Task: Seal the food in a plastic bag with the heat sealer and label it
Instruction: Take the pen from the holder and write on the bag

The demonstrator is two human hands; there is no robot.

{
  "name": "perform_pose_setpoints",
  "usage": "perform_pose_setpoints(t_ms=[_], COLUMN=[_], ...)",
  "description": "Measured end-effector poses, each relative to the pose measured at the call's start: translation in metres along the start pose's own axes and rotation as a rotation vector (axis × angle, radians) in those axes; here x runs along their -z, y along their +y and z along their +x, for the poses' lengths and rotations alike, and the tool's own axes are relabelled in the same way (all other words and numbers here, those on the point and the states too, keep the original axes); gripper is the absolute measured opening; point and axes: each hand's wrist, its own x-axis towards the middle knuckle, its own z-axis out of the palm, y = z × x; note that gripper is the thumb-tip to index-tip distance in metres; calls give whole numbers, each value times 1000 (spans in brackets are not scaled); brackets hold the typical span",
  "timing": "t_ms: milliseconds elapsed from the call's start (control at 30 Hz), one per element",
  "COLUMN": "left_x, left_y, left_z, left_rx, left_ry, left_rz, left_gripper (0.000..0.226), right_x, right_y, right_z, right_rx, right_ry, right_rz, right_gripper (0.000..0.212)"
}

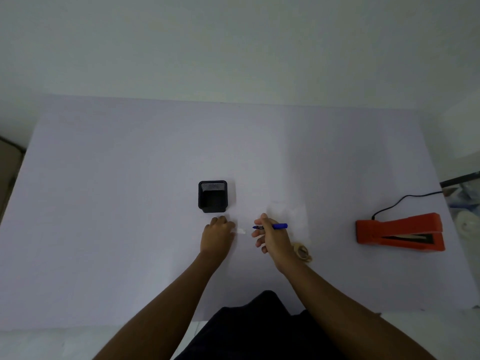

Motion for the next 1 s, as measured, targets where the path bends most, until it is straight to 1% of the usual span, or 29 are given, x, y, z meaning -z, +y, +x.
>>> perform_pose_setpoints(t_ms=[200, 300, 400, 500, 567, 700, 800, 867, 933, 1000], left_x=[-2, 2, 5, 2, -1, -9, -12, -12, -11, -9], left_y=[2, 5, 10, 13, 13, 12, 11, 11, 11, 11], left_z=[2, 1, -2, -9, -14, -22, -24, -25, -25, -25], left_rx=[-15, -26, -39, -102, -150, -171, -179, -188, -202, -212], left_ry=[0, -10, -20, -31, -32, -61, -115, -131, -143, -155], left_rz=[-21, -42, -42, -19, 4, 50, 78, 87, 95, 115], left_gripper=[10, 13, 18, 9, 14, 19, 24, 27, 23, 21], right_x=[-8, -17, -28, -35, -37, -43, -44, -41, -39, -37], right_y=[13, 12, 15, 20, 26, 38, 45, 50, 55, 58], right_z=[22, 17, 14, 17, 21, 29, 31, 33, 36, 39], right_rx=[66, 190, 306, 456, 540, 525, 541, 586, 620, 605], right_ry=[-15, 29, 5, -20, 3, 52, 60, 57, 47, 58], right_rz=[-183, -264, -333, -433, -490, -494, -464, -504, -556, -563], right_gripper=[34, 30, 25, 23, 21, 32, 29, 29, 28, 32])
